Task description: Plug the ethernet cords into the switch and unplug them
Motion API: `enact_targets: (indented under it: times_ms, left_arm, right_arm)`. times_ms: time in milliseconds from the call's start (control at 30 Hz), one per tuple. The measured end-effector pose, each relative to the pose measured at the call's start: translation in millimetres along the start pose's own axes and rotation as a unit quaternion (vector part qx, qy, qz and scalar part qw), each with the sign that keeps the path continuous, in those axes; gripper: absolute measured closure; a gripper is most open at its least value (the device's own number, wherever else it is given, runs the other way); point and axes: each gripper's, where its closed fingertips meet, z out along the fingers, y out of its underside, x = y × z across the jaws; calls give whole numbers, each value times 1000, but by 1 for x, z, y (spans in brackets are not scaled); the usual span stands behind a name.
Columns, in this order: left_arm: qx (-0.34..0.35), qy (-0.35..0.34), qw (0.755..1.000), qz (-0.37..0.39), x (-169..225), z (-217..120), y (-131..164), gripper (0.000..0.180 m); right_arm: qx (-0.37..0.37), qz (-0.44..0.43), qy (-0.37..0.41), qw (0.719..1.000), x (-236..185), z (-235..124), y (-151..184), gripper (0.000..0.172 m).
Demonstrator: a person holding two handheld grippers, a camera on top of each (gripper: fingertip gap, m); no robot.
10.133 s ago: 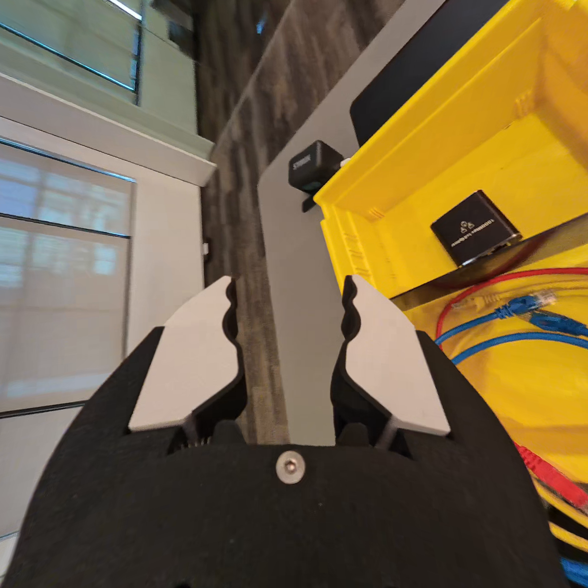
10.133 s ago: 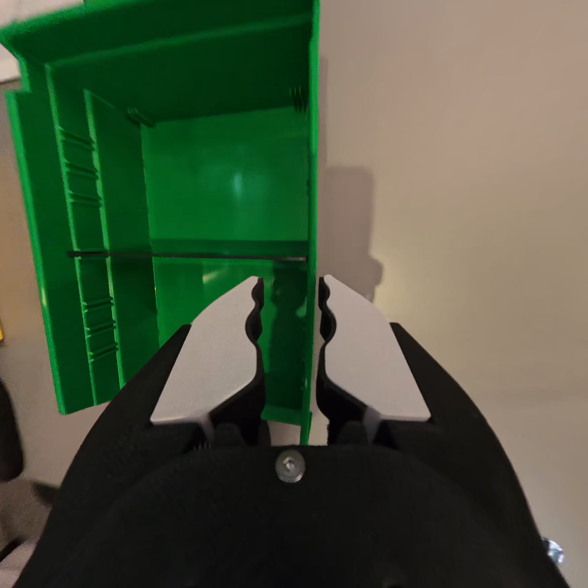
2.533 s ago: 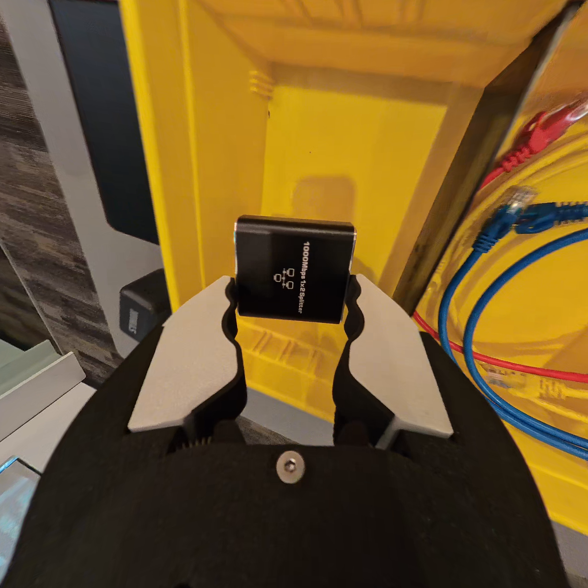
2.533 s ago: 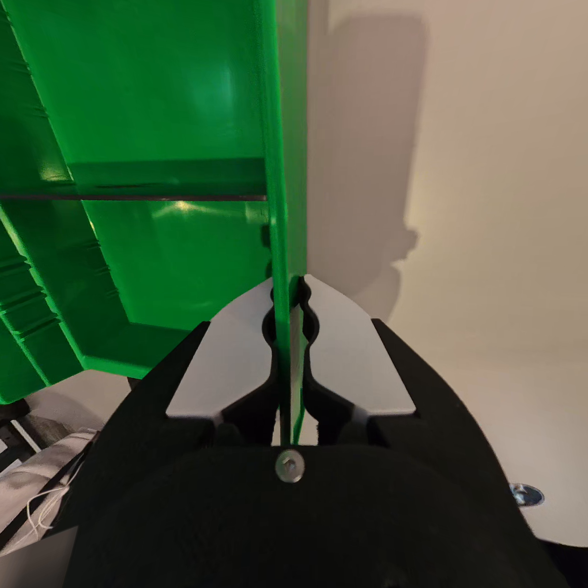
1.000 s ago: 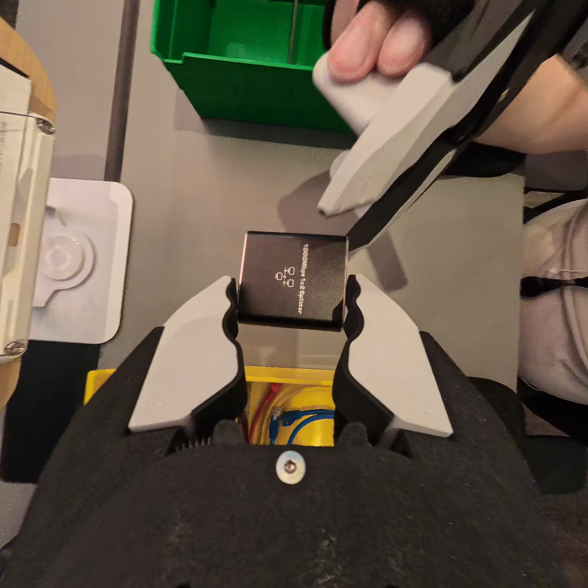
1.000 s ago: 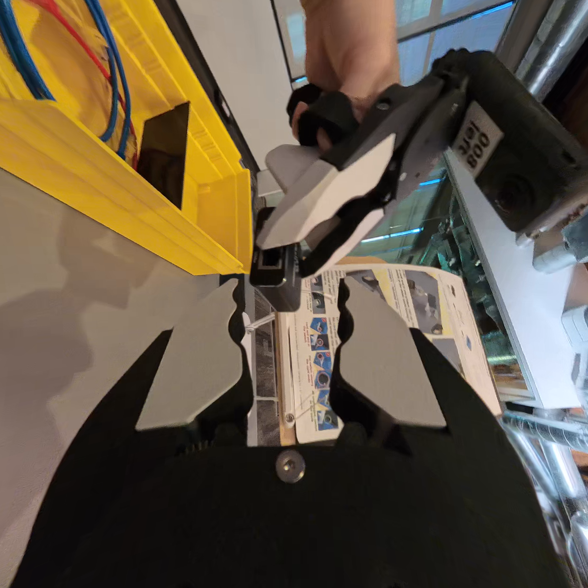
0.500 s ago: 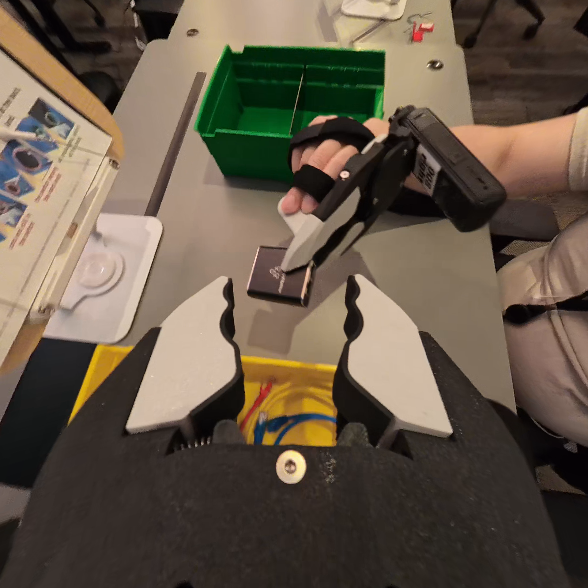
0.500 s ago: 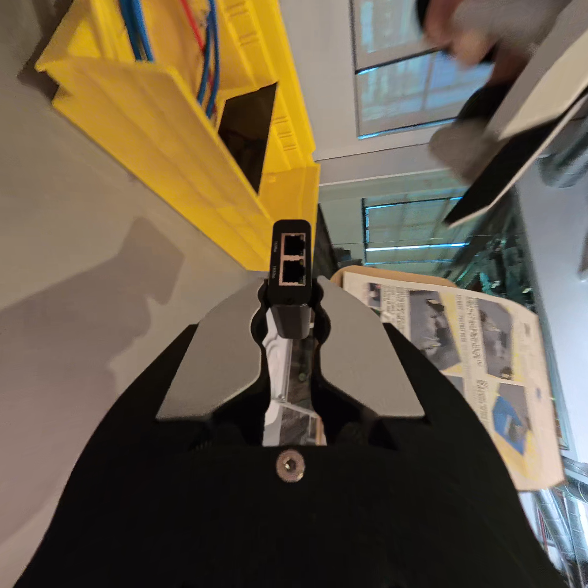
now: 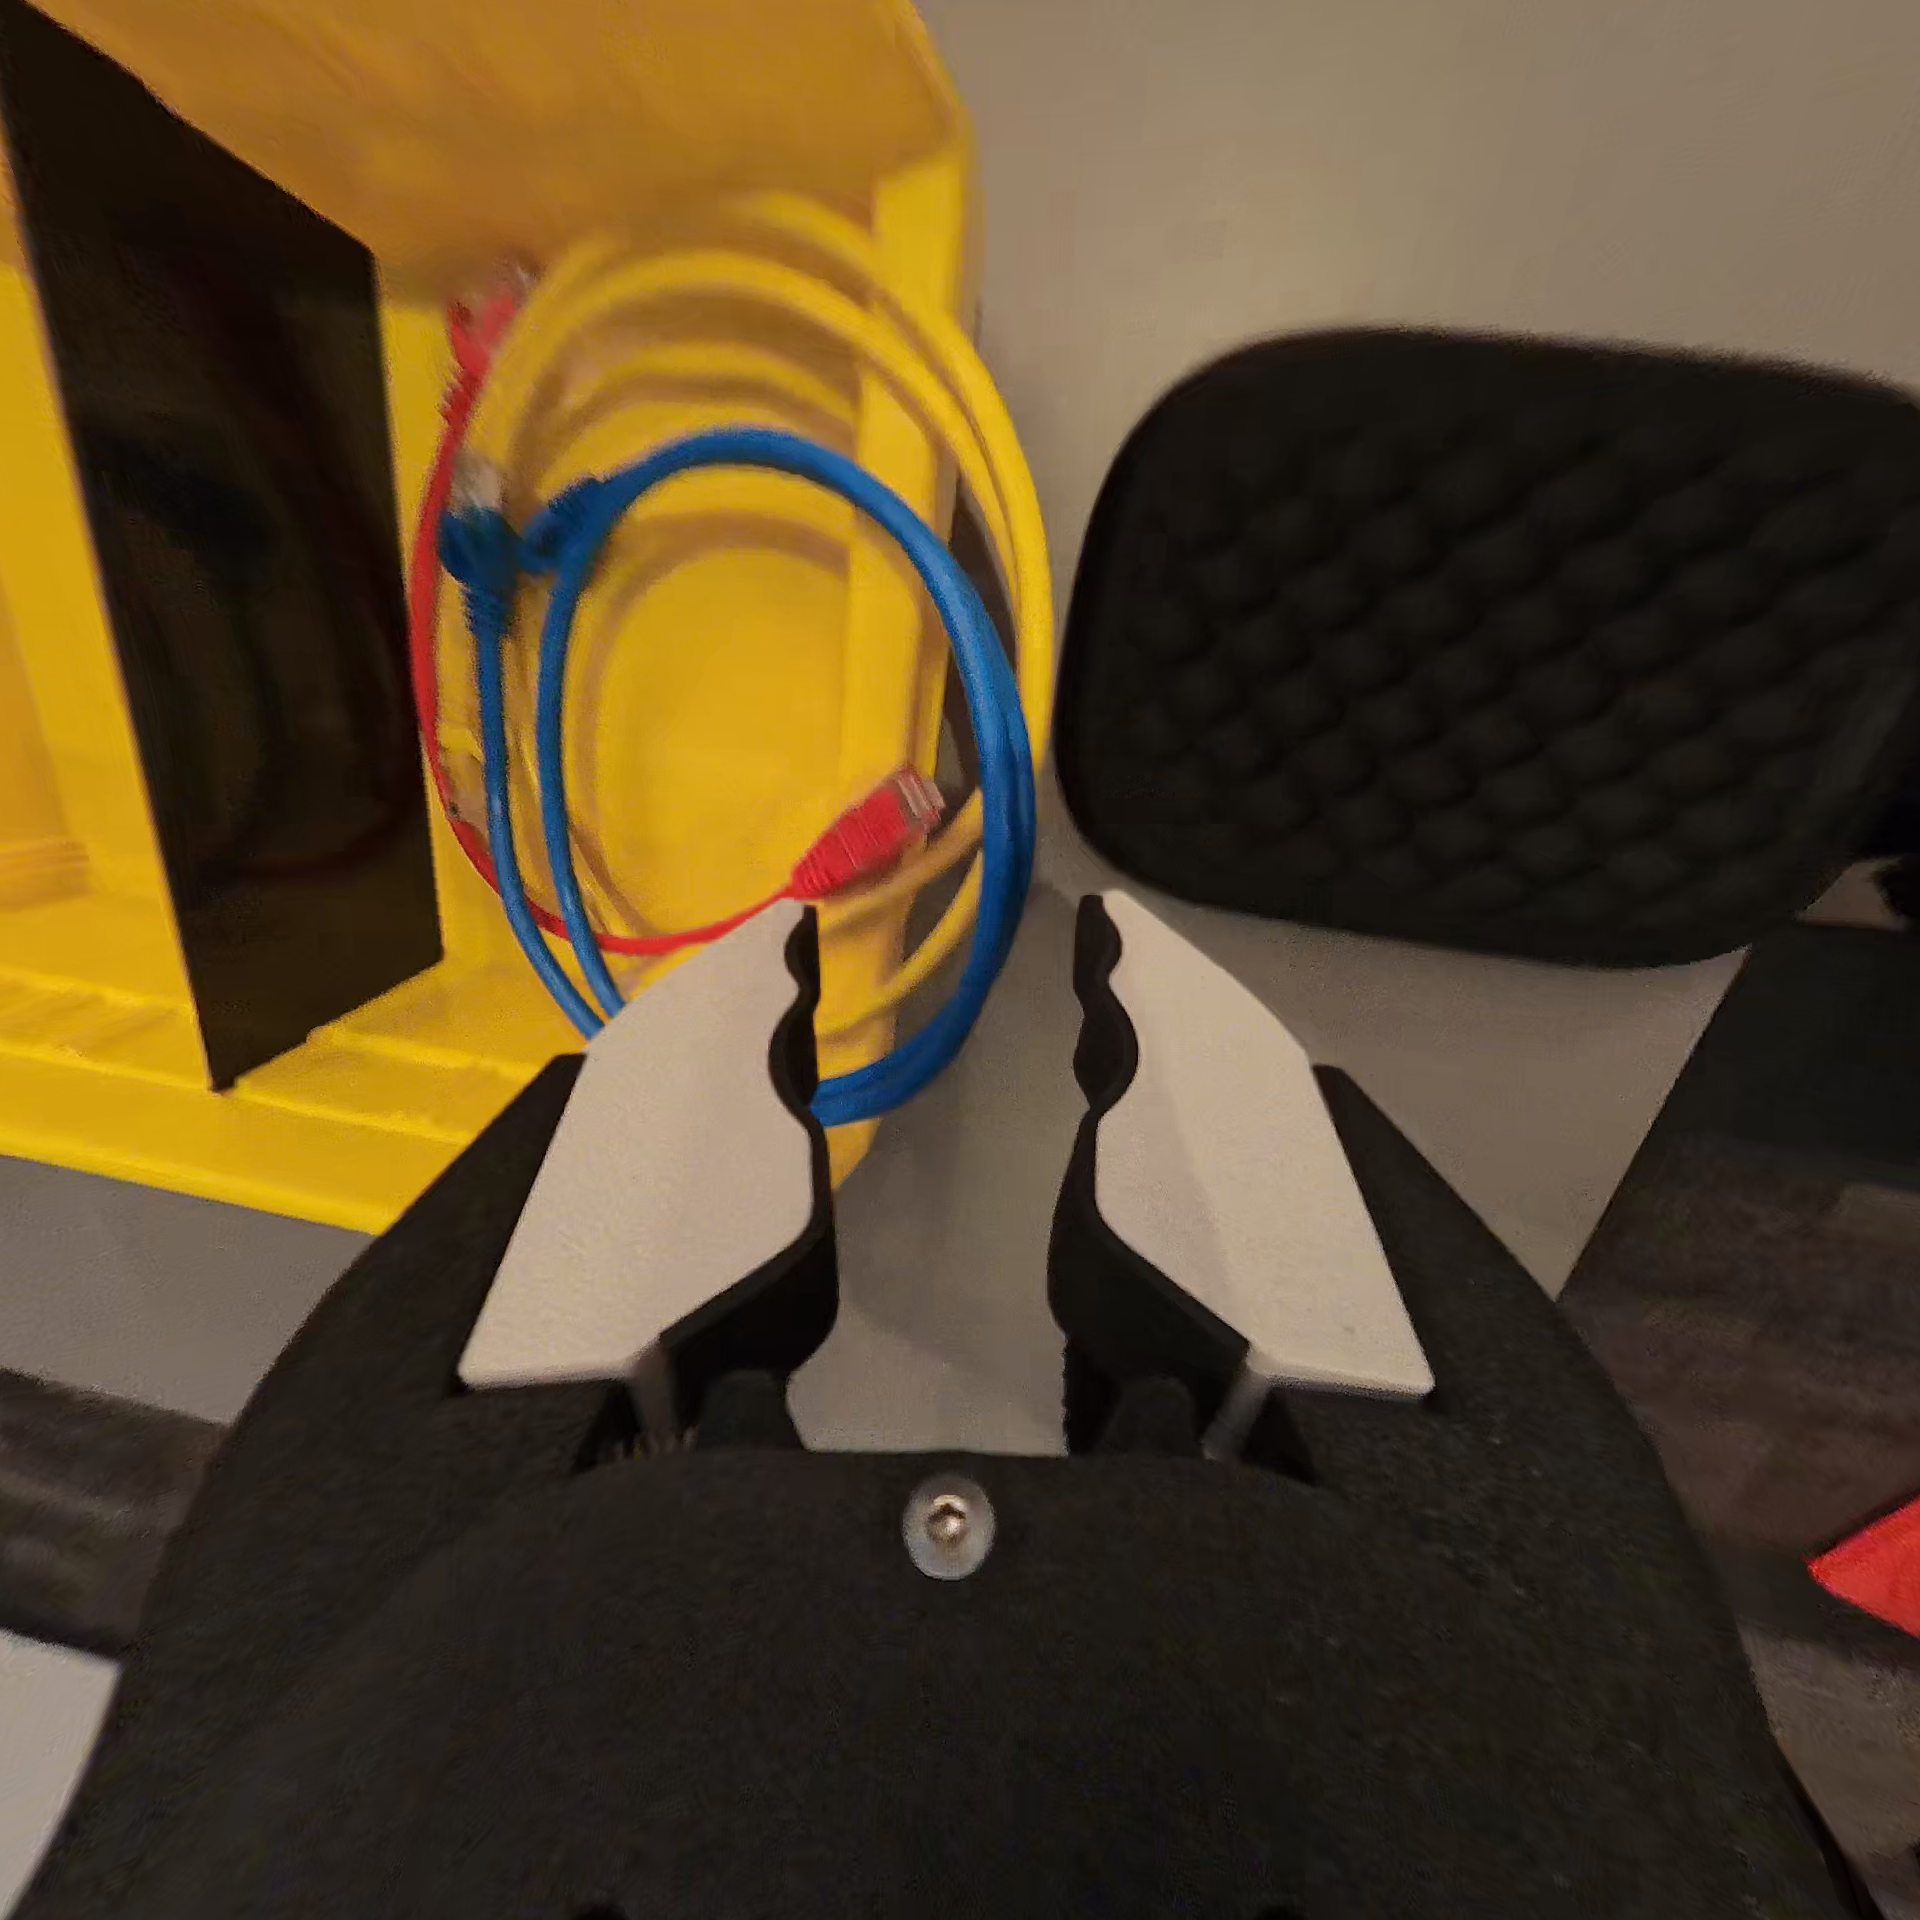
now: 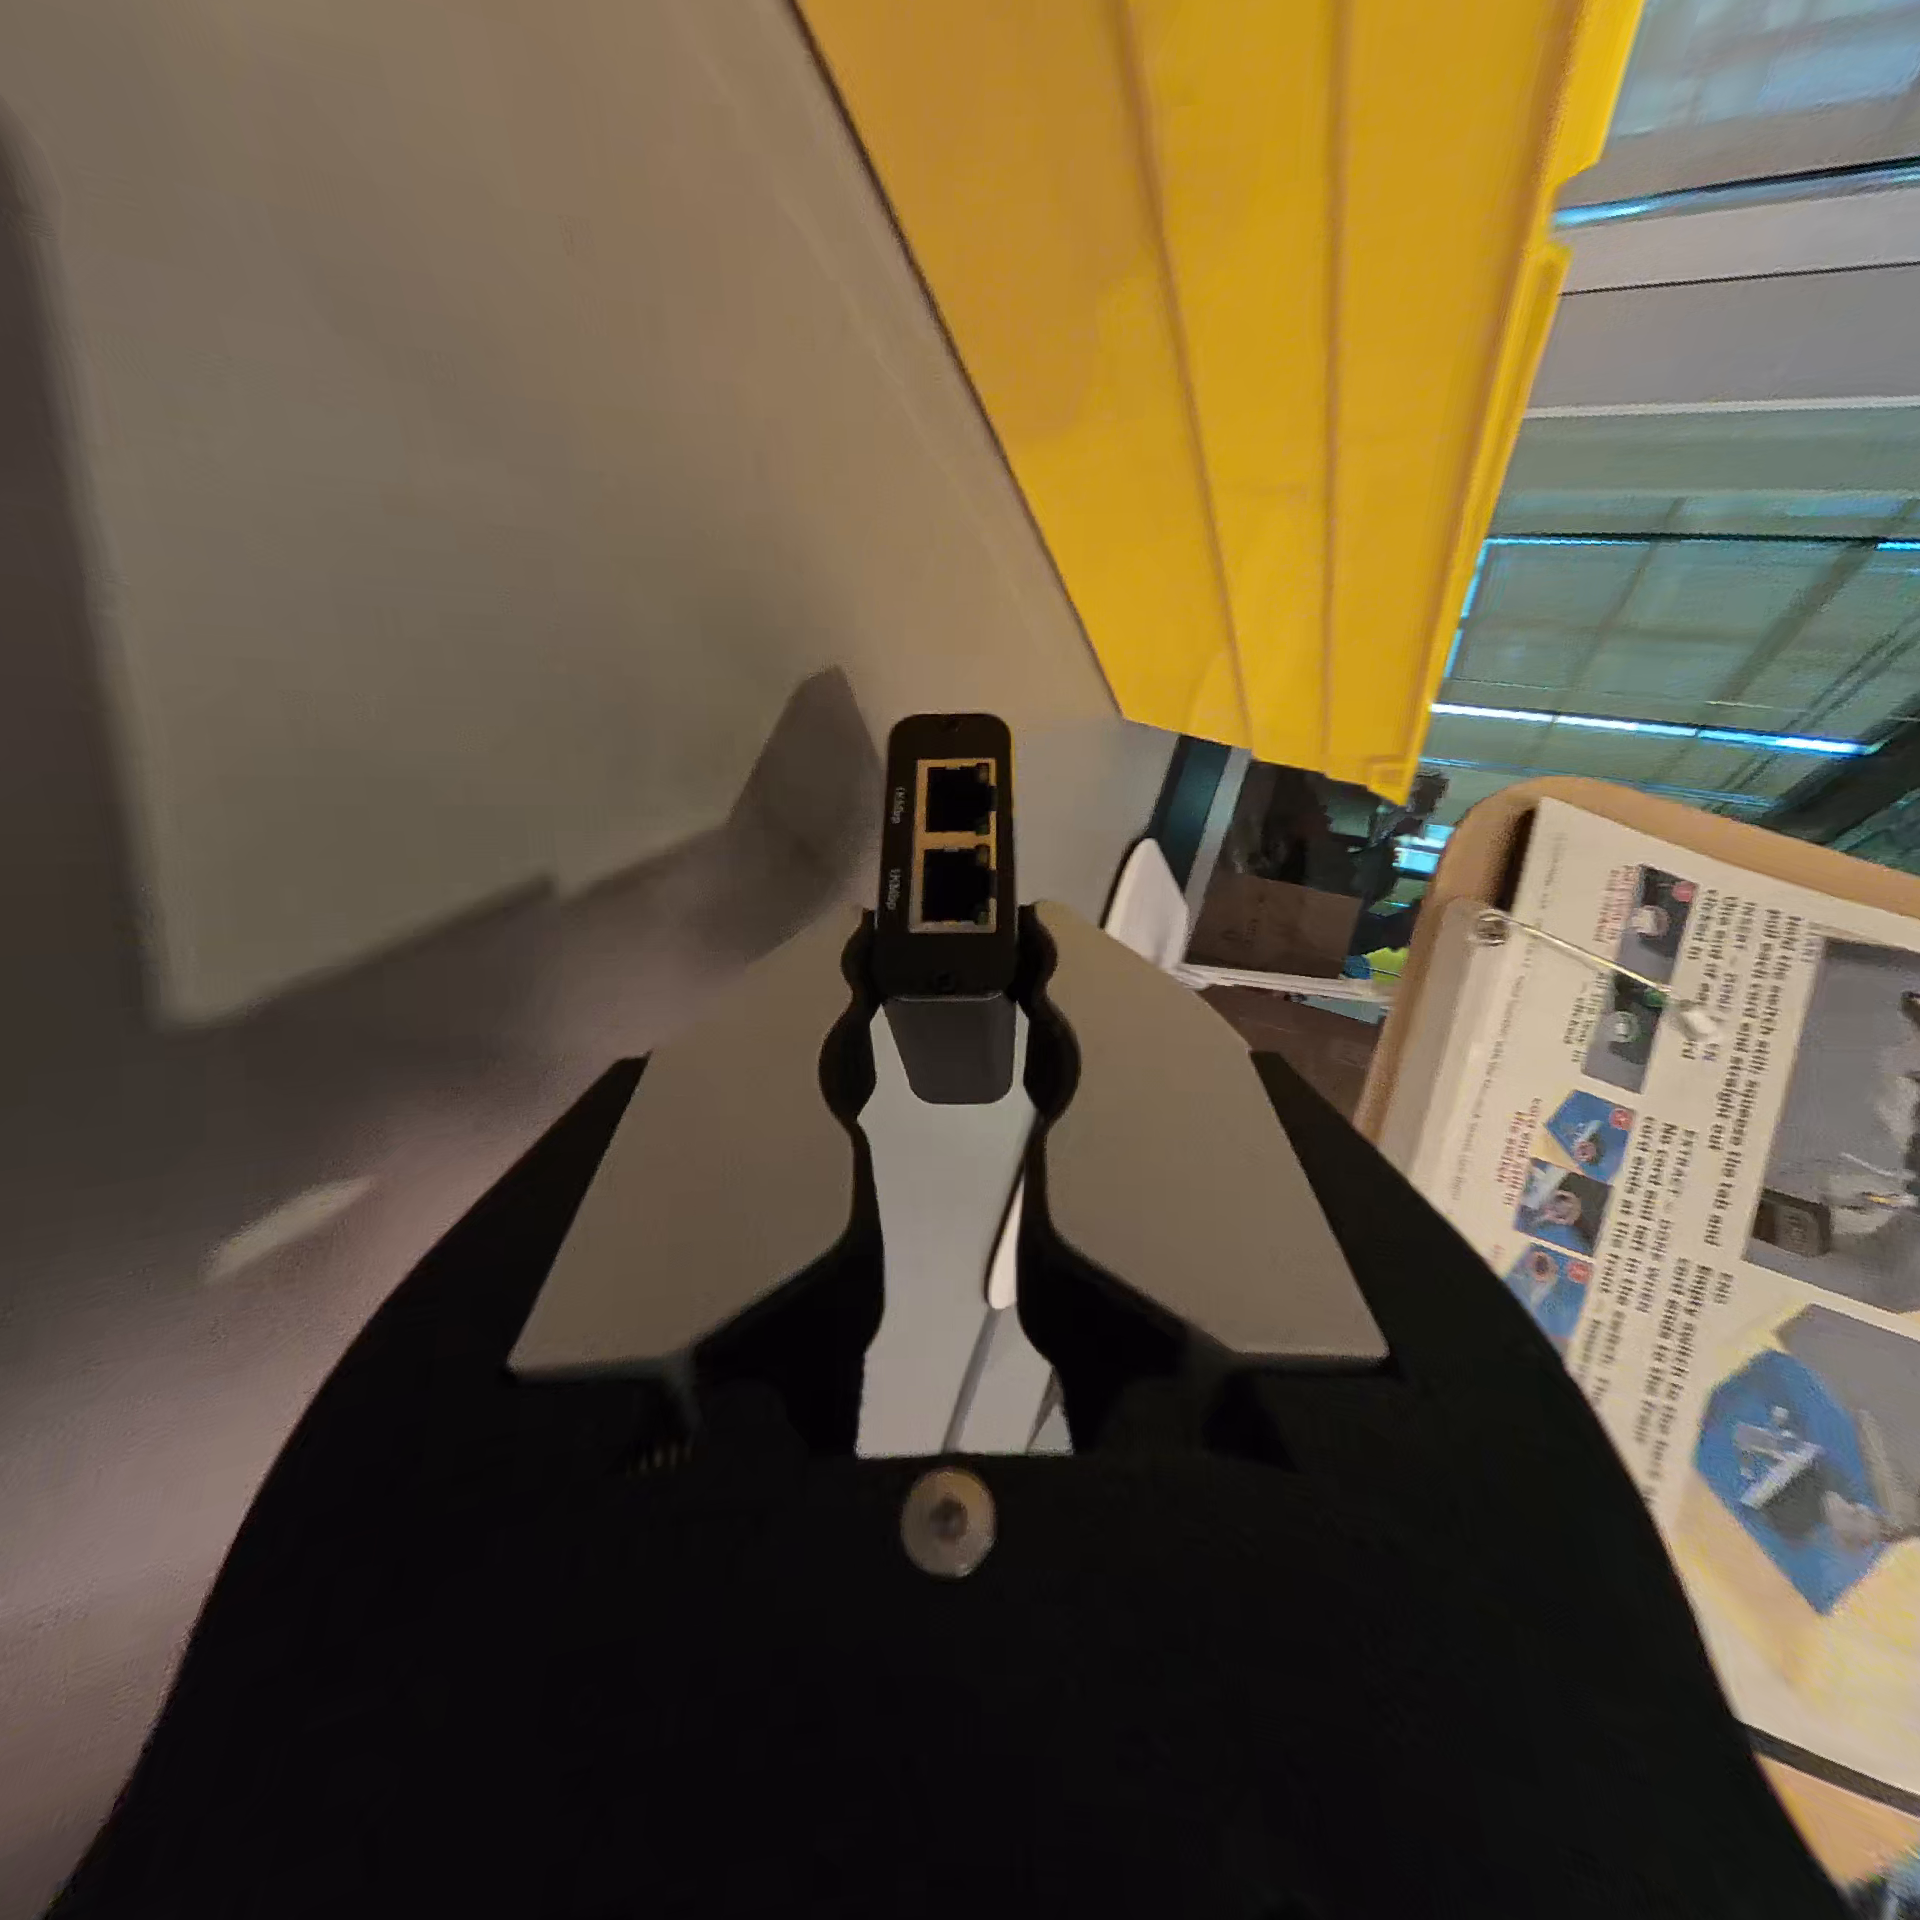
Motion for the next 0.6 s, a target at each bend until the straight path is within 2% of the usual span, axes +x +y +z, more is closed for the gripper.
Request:
enact_targets:
  times_ms: [133,333,600]
  left_arm:
    - [-19,-51,999,3,-4,10,20,148]
    - [-16,-71,997,36,-1,17,22,170]
    - [23,-62,998,12,-10,-8,9,173]
  right_arm:
    - [9,11,-15,1000,-12,4,3,146]
    - [8,23,-32,999,-17,1,3,144]
    - [-29,33,-71,997,-27,0,10,135]
